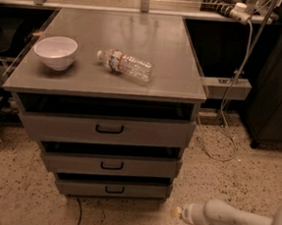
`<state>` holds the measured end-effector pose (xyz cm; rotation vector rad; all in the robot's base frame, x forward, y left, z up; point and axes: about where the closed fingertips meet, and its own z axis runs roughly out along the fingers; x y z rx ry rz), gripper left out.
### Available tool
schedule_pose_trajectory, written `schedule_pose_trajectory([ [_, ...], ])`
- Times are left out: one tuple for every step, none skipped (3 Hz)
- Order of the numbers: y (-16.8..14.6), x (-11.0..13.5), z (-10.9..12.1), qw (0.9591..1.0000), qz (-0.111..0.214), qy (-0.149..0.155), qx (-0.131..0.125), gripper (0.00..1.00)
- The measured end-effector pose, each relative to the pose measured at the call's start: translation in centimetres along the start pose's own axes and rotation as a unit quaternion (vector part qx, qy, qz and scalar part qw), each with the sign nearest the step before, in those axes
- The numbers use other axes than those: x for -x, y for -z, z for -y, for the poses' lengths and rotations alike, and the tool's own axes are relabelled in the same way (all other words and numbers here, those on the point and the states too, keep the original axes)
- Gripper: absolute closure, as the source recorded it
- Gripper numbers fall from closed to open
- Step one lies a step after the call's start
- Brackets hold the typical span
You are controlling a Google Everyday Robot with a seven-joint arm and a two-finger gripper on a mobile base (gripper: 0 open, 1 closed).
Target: Close bottom drawer
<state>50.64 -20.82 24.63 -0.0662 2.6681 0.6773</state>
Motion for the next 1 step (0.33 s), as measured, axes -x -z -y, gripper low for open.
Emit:
schedule_pose_trajectory([
  [1.48,-1.55,-0.17,0.9998,-0.017,0.007,-0.006,0.82],
])
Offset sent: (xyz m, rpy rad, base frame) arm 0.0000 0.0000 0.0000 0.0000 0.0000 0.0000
